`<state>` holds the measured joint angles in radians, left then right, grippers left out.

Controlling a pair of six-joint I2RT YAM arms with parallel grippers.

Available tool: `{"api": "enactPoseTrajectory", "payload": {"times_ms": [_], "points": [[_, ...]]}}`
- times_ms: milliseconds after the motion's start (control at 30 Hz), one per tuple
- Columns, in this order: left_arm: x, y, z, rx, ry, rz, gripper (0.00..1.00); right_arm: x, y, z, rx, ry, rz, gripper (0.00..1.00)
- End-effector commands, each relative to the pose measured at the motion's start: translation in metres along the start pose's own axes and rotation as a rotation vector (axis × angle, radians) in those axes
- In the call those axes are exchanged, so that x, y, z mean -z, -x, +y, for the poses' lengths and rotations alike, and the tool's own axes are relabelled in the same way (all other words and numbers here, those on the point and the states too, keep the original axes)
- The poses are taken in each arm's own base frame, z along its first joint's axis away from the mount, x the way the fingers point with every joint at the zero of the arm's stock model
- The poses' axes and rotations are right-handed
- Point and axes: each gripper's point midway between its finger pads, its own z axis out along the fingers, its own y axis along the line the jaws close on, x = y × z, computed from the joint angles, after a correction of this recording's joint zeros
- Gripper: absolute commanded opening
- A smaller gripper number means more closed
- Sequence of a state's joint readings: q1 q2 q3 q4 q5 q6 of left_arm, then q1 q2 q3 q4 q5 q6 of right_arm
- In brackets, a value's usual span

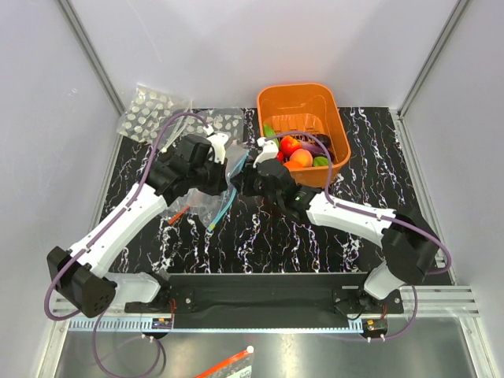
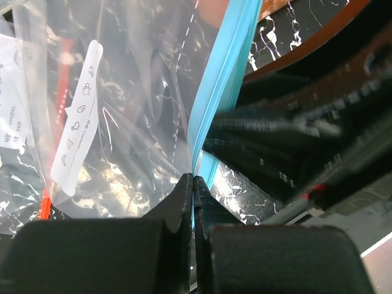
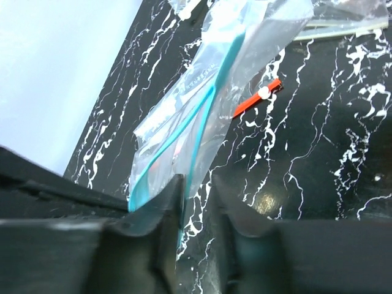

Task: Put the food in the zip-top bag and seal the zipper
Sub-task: Open the zipper of the food storage bag at the center of the board.

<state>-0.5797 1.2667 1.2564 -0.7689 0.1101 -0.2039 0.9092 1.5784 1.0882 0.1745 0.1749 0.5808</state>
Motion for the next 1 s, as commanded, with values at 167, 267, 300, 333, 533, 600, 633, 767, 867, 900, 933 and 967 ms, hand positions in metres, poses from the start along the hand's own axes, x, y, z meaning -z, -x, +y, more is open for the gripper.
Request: {"api": "enactPoseTrajectory", "payload": {"times_ms": [167,267,300,333,533,600,633,767,867,900,933,967], "points": [[0.025,0.024,0.019,-0.016,0.118,-0.098,0.19,0.007,0.022,0.014,-0.018,-0.051,-0.047,0.02],[0.029,0.025,0.020,-0.022,0.136,-0.108,0.33,0.012,0.022,0.020,-0.010,-0.059,-0.033,0.02],[0.031,0.026,0.020,-0.025,0.143,-0.112,0.35,0.013,0.025,0.026,-0.007,-0.059,-0.038,0.01],[0.033,0.026,0.022,-0.027,0.160,-0.116,0.36,0.014,0.027,0.031,-0.005,-0.056,-0.045,0.01],[0.038,0.025,0.009,-0.068,0.164,-0.122,0.45,0.016,0.027,0.040,0.010,-0.113,0.004,0.00],[0.037,0.024,0.005,-0.085,0.173,-0.117,0.46,0.017,0.027,0.044,0.000,-0.116,0.015,0.00],[0.036,0.024,0.008,-0.086,0.188,-0.118,0.45,0.017,0.028,0.046,-0.002,-0.111,0.011,0.00],[0.038,0.026,0.017,-0.087,0.241,-0.128,0.45,0.020,0.030,0.052,-0.030,-0.093,0.008,0.00],[0.039,0.028,0.028,-0.087,0.306,-0.141,0.42,0.022,0.029,0.053,-0.037,-0.088,0.020,0.00],[0.040,0.029,0.030,-0.086,0.316,-0.145,0.41,0.023,0.029,0.053,-0.038,-0.089,0.021,0.00],[0.041,0.030,0.032,-0.087,0.332,-0.150,0.39,0.023,0.027,0.051,-0.037,-0.096,0.026,0.00],[0.043,0.032,0.033,-0.088,0.336,-0.157,0.36,0.024,0.027,0.050,-0.042,-0.096,0.026,0.00]]}}
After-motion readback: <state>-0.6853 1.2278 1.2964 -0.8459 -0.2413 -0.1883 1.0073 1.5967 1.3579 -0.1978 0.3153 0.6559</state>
